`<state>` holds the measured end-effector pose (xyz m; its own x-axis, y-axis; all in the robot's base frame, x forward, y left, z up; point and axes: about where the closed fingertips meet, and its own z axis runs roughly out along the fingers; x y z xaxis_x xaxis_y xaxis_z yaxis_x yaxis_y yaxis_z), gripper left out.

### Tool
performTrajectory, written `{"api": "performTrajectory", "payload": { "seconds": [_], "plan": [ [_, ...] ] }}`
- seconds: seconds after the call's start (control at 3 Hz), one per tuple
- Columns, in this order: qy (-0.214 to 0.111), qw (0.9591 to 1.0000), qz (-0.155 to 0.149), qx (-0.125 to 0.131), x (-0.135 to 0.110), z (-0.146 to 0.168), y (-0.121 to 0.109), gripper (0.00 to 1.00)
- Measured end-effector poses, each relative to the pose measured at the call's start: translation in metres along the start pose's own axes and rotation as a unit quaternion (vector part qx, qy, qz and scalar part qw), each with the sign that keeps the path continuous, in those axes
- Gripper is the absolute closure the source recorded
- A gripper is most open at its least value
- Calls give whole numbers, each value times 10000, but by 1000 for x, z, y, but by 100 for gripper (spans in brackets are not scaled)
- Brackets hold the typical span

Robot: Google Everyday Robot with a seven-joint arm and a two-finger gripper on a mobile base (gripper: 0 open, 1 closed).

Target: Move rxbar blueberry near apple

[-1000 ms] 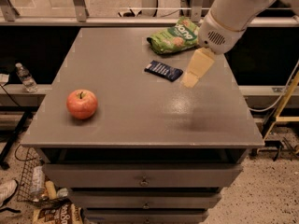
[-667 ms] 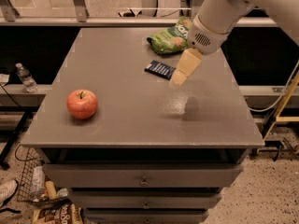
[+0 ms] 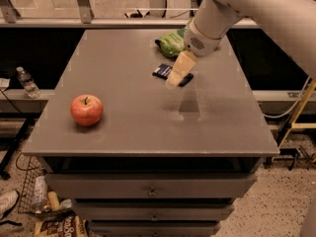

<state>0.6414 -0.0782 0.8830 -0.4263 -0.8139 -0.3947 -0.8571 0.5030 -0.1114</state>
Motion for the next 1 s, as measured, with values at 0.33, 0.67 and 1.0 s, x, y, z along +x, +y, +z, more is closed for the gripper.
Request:
{"api": "performTrajectory", "payload": {
  "seconds": [0.33, 0.67, 1.0],
  "plan": [
    [-197, 9997, 46, -117, -15, 22, -12, 0],
    [-227, 9995, 118, -166, -24, 42, -23, 0],
    [-173, 9993, 225, -251, -25, 61, -31, 0]
  ]
}}
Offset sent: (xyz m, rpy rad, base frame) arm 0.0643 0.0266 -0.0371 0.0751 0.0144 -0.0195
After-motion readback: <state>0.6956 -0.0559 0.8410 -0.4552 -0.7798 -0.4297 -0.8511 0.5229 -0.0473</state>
